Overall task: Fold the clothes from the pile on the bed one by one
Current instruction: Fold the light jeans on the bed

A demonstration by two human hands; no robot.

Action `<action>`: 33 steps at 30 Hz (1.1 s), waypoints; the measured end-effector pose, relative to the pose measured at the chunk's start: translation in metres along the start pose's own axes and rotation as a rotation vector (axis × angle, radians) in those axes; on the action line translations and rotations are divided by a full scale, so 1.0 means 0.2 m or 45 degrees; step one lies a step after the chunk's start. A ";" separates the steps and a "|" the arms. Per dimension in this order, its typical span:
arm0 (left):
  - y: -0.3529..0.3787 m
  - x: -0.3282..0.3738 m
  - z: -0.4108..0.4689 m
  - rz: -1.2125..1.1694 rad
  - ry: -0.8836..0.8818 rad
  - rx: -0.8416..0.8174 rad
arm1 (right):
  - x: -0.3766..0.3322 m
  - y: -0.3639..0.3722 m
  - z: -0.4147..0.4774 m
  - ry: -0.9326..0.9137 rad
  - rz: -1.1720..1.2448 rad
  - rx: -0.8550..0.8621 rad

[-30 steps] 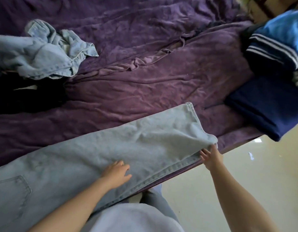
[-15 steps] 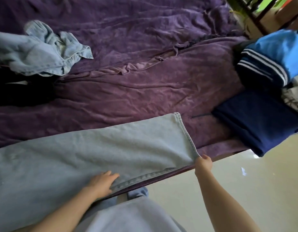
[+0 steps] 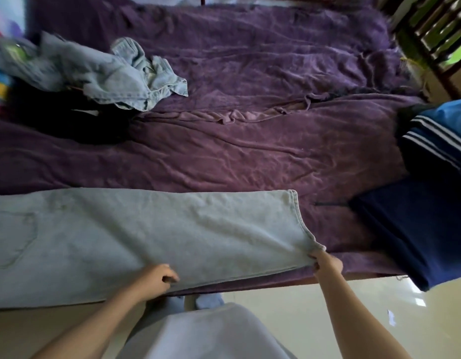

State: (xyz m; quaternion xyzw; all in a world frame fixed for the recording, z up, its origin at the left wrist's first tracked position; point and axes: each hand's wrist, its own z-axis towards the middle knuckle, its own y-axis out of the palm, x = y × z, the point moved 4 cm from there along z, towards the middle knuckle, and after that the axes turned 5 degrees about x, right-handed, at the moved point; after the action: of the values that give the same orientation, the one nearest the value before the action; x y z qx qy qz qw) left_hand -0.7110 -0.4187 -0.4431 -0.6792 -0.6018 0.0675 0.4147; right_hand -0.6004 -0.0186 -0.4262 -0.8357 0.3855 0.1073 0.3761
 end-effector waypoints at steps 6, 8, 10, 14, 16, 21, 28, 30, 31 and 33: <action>0.03 0.03 -0.06 -0.363 -0.171 -0.069 | -0.11 0.04 -0.26 -0.332 -0.086 0.194; -0.06 0.00 -0.09 -0.629 -0.265 0.057 | -0.24 0.10 -0.40 -0.529 -0.094 0.167; -0.18 -0.05 -0.13 -0.921 -0.354 0.249 | -0.35 0.20 -0.60 -0.703 -0.059 0.078; -0.45 -0.17 -0.22 -1.422 -0.371 0.497 | -0.46 0.53 -1.12 -1.038 -0.044 -0.302; -0.60 -0.25 -0.28 -1.679 -0.341 0.613 | -0.42 0.68 -1.41 -1.162 -0.062 -0.497; -0.96 -0.49 -0.47 -2.314 -0.248 0.709 | -0.21 1.05 -2.08 -1.369 -0.111 -0.906; -1.23 -1.01 -0.79 -2.378 -0.272 0.484 | 0.39 1.48 -2.81 -1.494 -0.583 -1.401; -1.24 -1.19 -0.86 -2.068 -0.440 0.641 | 0.53 1.57 -2.89 -1.534 -0.815 -1.463; -1.24 -1.27 -0.90 -1.864 -0.474 0.773 | 0.58 1.60 -2.91 -1.528 -0.909 -1.507; -1.25 -1.40 -0.93 -1.599 -0.466 0.859 | 0.66 1.63 -2.91 -1.533 -1.049 -1.590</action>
State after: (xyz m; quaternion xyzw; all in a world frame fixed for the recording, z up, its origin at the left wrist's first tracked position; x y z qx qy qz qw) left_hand -0.8657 -0.7702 -0.2750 -0.0201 -0.8836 0.1111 0.4545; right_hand -0.8113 -0.6445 -0.2626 -0.7599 -0.3231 0.5640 0.0061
